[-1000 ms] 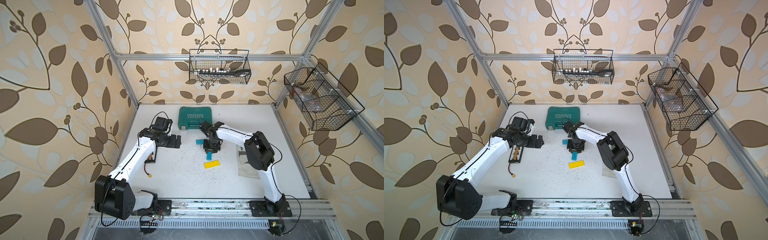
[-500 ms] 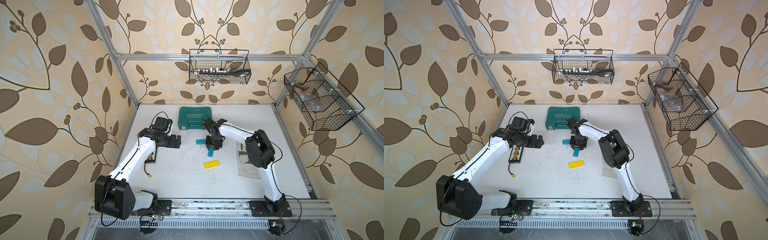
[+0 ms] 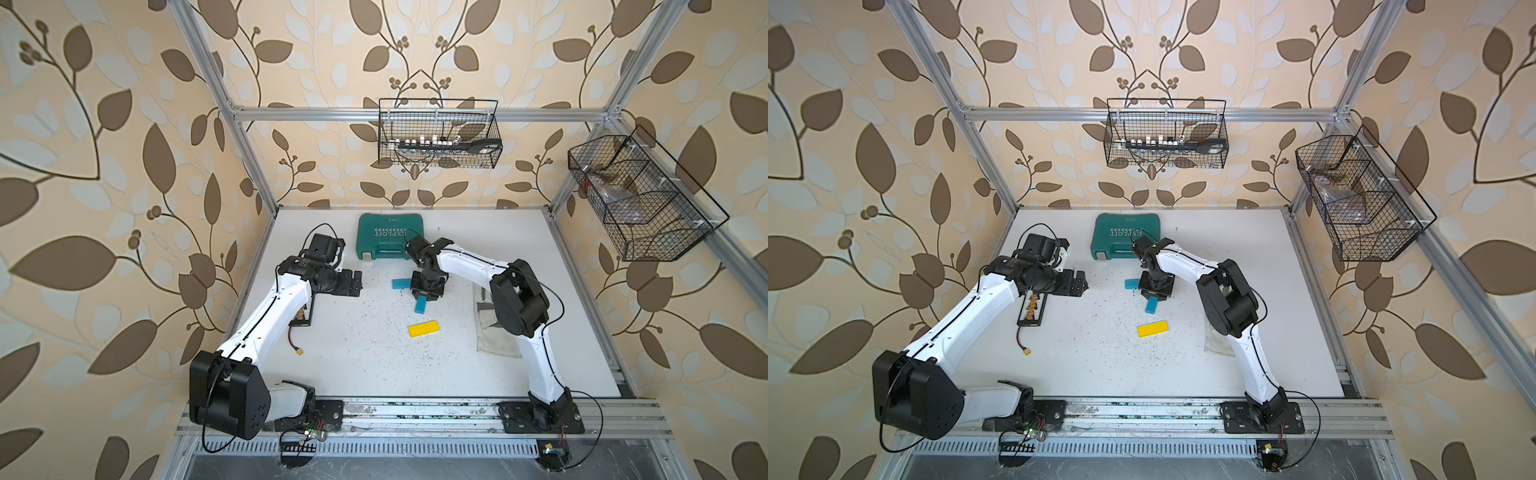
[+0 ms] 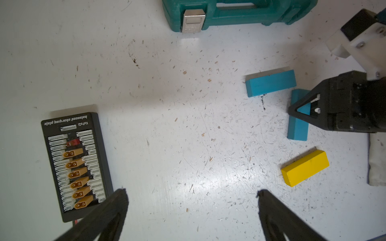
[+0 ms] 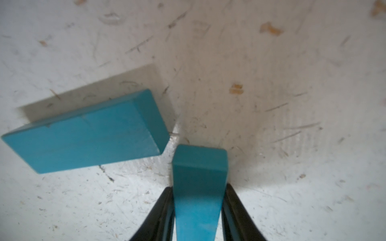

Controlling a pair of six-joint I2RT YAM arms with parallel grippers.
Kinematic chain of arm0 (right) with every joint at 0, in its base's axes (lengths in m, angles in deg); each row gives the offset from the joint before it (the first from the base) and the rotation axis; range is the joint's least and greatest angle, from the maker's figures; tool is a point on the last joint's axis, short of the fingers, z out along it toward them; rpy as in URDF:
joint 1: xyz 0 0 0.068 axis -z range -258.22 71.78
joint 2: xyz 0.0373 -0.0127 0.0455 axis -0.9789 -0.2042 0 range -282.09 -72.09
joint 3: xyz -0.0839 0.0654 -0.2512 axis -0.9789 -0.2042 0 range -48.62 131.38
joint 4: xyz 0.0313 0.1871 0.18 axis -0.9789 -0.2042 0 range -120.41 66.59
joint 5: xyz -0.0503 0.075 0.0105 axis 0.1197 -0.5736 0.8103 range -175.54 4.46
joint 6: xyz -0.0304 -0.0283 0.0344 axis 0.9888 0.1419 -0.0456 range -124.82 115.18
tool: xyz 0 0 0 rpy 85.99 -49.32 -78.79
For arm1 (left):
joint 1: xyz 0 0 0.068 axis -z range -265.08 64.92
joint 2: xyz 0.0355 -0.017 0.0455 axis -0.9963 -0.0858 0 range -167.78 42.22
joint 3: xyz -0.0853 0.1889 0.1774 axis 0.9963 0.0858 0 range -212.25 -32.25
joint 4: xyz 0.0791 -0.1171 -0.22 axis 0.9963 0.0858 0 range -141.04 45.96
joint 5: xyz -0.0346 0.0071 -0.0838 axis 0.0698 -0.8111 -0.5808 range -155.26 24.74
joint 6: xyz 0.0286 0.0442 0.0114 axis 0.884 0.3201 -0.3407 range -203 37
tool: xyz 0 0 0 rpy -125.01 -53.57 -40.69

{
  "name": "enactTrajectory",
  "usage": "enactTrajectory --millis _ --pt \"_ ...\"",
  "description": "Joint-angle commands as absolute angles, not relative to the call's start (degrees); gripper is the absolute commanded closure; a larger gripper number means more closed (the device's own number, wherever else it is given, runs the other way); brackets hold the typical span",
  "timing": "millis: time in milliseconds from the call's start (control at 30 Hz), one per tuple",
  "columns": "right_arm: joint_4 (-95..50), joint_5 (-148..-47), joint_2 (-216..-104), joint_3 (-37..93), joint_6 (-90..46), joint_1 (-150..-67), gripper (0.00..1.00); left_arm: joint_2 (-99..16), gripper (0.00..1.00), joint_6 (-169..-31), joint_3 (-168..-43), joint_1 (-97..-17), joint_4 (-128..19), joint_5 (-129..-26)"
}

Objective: Assemble the number 7 with building blocks
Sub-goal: Assemble the building block at the center of the board.

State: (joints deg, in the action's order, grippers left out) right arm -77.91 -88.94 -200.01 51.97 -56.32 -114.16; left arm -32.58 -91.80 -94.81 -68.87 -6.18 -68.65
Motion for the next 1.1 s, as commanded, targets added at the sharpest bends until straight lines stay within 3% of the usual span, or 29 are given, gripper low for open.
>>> enactTrajectory --millis 0,1067 --pt "-78.2 -87.6 -202.8 53.0 -57.6 -114.4 0.6 -31.6 0.01 -90.6 -94.8 -68.6 -6.7 -68.9" --pt "-80.3 -85.5 -205.6 59.9 -61.0 -116.1 0.64 -30.7 0.01 -90.4 -93.8 -68.6 -6.7 -68.6"
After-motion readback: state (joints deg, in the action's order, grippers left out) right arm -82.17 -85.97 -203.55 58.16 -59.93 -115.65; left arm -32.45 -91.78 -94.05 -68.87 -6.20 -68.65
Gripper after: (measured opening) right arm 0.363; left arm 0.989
